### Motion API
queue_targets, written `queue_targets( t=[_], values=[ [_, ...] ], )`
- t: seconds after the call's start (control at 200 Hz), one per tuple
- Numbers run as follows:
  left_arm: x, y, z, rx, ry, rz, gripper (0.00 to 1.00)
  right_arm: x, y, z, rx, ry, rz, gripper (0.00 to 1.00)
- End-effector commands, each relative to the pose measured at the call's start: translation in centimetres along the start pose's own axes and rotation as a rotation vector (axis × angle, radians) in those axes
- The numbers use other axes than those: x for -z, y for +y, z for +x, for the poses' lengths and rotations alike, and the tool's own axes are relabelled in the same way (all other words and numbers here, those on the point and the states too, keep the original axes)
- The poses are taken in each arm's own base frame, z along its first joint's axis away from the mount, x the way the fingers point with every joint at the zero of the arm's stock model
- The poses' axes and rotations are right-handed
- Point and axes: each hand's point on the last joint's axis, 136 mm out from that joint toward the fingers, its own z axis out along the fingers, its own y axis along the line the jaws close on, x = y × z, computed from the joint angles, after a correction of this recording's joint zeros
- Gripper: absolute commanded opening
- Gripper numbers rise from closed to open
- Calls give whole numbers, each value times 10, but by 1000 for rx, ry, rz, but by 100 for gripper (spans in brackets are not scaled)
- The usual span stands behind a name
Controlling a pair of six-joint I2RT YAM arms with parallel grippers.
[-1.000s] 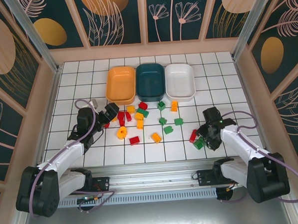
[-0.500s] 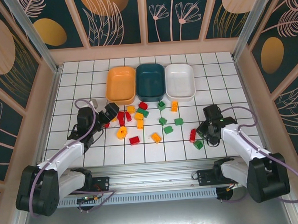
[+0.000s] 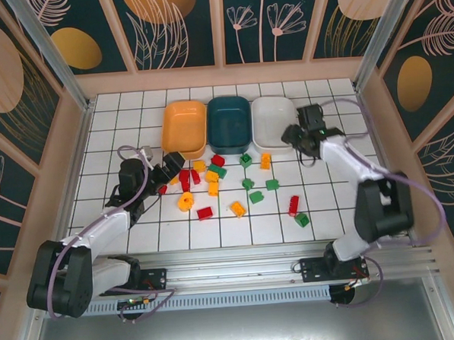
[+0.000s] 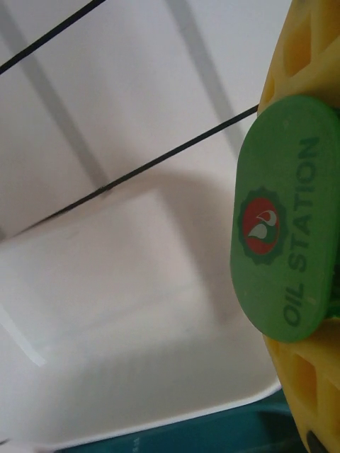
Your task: Sort the legos into containers by color
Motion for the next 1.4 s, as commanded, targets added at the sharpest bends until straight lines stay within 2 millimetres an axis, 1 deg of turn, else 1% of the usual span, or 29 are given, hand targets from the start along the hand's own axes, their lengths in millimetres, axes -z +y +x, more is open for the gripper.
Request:
queue_targets(
  t=[0.0,0.07,0.11,0.165,0.24,0.315,0.4,0.46,0.576,0.631,0.676,0.751,0.786,0.846,0.906,0.916,0.921,0.946,0.991,1.071,1.121,1.216,1.306,1.396],
  values=[
    [-2,-22,-3,-6,30,72,99,-32,28,-43,194,-85,32,47],
    [0,-20,0,0,42,62,99,-52,41,-52,249,-68,59,50],
    [1,-20,2,7,43,63,99,-64,47,-53,281,-50,74,52],
    [3,-18,3,14,41,59,99,-79,48,-54,305,-28,124,54],
    [7,-16,4,8,34,46,99,-91,54,-56,338,-28,148,59],
    [10,-16,3,-7,28,36,99,-96,60,-59,345,-12,158,65],
    [14,-20,0,-35,19,33,99,-90,72,-66,356,-43,145,74],
    [16,-23,-2,-51,18,30,99,-81,80,-73,358,-71,133,77],
    [17,-30,-4,-66,24,40,99,-59,87,-85,348,-118,124,79],
    [18,-31,-4,-64,26,46,99,-45,86,-84,337,-134,127,79],
    [19,-33,-3,-65,26,55,99,-28,83,-81,327,-158,135,79],
    [20,-36,-1,-72,29,78,99,1,73,-62,297,-175,142,78],
    [21,-38,-1,-76,30,88,99,13,65,-46,278,-167,140,77],
    [23,-36,2,-77,31,96,99,29,47,-13,247,-136,142,76],
    [25,-33,5,-68,26,95,98,38,27,25,229,-80,144,75],
    [25,-31,5,-65,23,93,99,42,26,28,222,-75,142,75],
    [25,-30,5,-62,23,90,98,40,21,34,222,-64,150,75],
    [25,-27,6,-50,18,85,98,45,14,45,209,-43,148,74],
    [25,-24,7,-30,7,90,98,49,3,70,214,10,137,70],
    [23,-22,13,22,25,111,97,56,-17,102,220,86,143,64],
    [19,-22,19,43,63,131,97,60,-25,116,223,127,146,62],
    [9,-25,30,52,153,155,97,62,-42,131,211,142,180,59],
    [0,-24,36,61,214,154,93,56,-56,146,189,167,211,60],
    [-1,-27,36,63,220,162,91,49,-63,156,175,189,227,59]
  ],
)
